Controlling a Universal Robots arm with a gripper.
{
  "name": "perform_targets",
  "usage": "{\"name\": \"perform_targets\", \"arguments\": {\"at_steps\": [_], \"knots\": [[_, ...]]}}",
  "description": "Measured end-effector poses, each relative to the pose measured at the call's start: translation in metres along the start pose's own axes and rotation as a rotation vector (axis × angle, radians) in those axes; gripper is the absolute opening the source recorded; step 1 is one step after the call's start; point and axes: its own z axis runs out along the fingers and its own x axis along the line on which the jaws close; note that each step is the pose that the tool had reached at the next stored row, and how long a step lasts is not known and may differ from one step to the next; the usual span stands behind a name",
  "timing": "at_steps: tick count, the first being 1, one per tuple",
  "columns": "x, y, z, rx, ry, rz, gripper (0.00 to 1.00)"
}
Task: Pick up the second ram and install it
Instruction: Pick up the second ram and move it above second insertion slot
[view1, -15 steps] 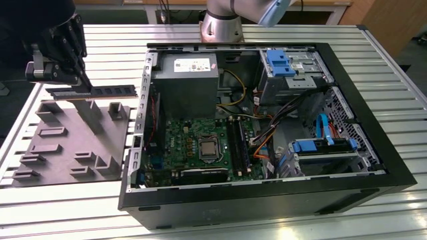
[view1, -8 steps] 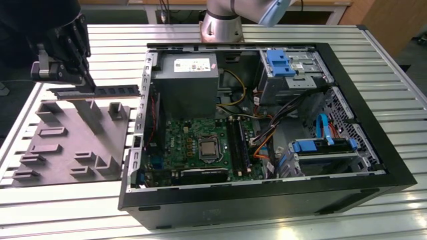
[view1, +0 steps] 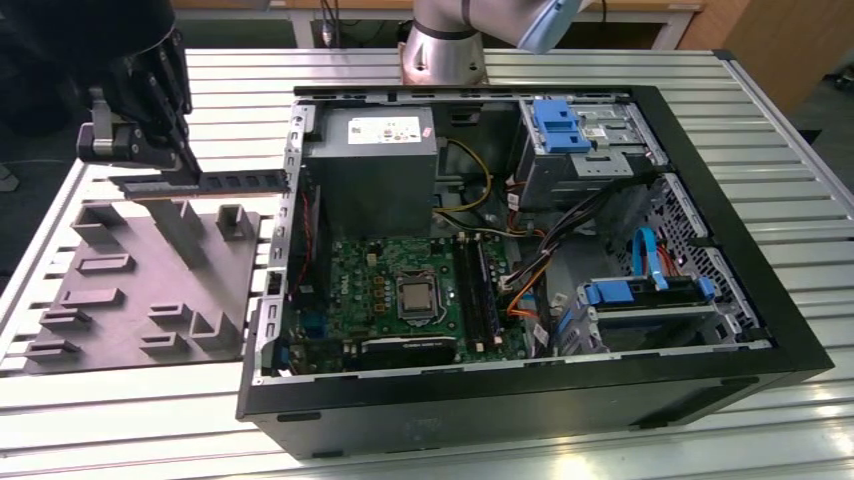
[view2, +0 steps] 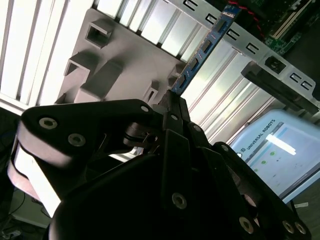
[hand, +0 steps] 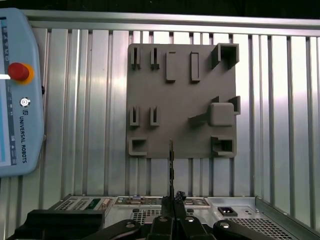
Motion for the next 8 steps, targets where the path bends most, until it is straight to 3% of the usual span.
{"name": "perform_targets", "arguments": {"at_steps": [8], "knots": [[0.0000,-0.0083,-0.0003,0.0001,-0.0001,0.000,0.12]]}}
